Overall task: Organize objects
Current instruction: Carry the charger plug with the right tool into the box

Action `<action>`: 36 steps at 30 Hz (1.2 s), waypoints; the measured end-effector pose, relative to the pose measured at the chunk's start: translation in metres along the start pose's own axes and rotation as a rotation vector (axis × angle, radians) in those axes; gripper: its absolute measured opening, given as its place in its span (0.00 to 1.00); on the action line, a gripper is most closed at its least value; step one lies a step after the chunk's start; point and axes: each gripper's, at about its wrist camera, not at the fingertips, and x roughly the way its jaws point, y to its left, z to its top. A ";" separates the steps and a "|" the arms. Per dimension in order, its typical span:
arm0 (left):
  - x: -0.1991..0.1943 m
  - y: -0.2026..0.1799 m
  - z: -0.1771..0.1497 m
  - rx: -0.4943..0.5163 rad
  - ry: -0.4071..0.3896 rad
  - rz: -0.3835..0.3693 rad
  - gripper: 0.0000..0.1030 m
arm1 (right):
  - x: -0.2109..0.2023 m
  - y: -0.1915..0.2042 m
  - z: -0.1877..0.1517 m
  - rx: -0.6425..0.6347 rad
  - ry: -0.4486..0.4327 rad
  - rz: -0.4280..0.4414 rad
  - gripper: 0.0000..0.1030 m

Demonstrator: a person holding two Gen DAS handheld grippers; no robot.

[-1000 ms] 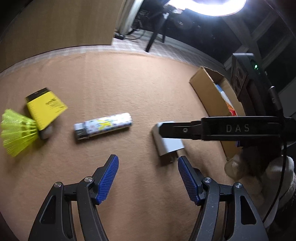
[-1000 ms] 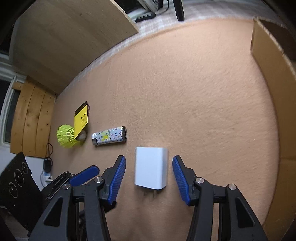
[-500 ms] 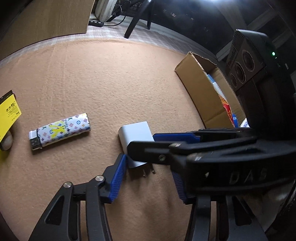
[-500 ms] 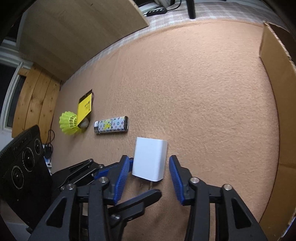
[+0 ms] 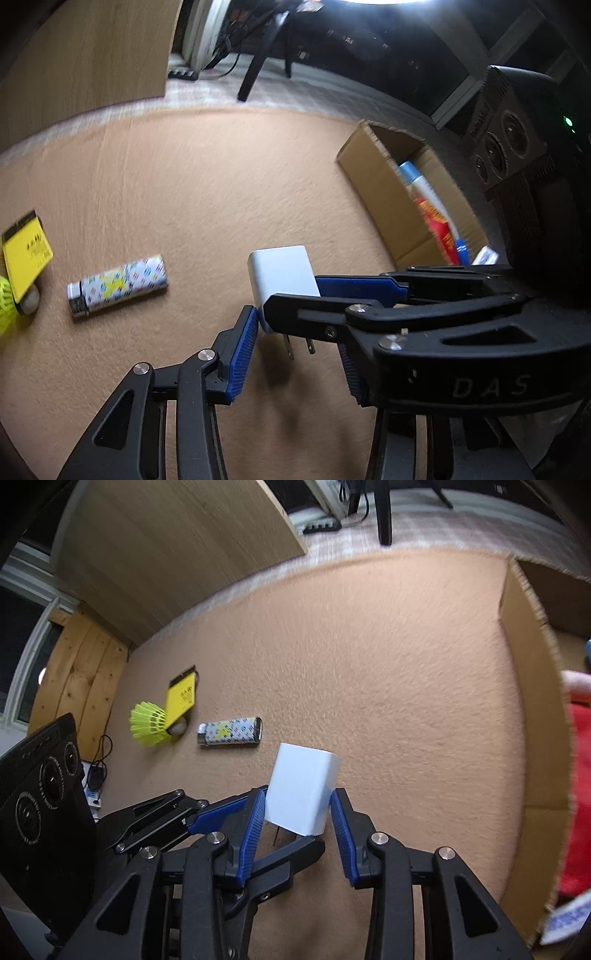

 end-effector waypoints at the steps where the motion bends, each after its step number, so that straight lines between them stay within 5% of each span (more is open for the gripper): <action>1: -0.004 -0.006 0.001 0.009 -0.007 0.000 0.44 | -0.008 -0.001 0.000 -0.006 -0.016 -0.003 0.33; 17: 0.020 -0.139 0.056 0.178 -0.068 -0.071 0.44 | -0.125 -0.083 -0.002 0.055 -0.205 -0.070 0.33; 36: 0.098 -0.222 0.080 0.271 0.008 -0.104 0.44 | -0.146 -0.186 -0.003 0.195 -0.217 -0.077 0.33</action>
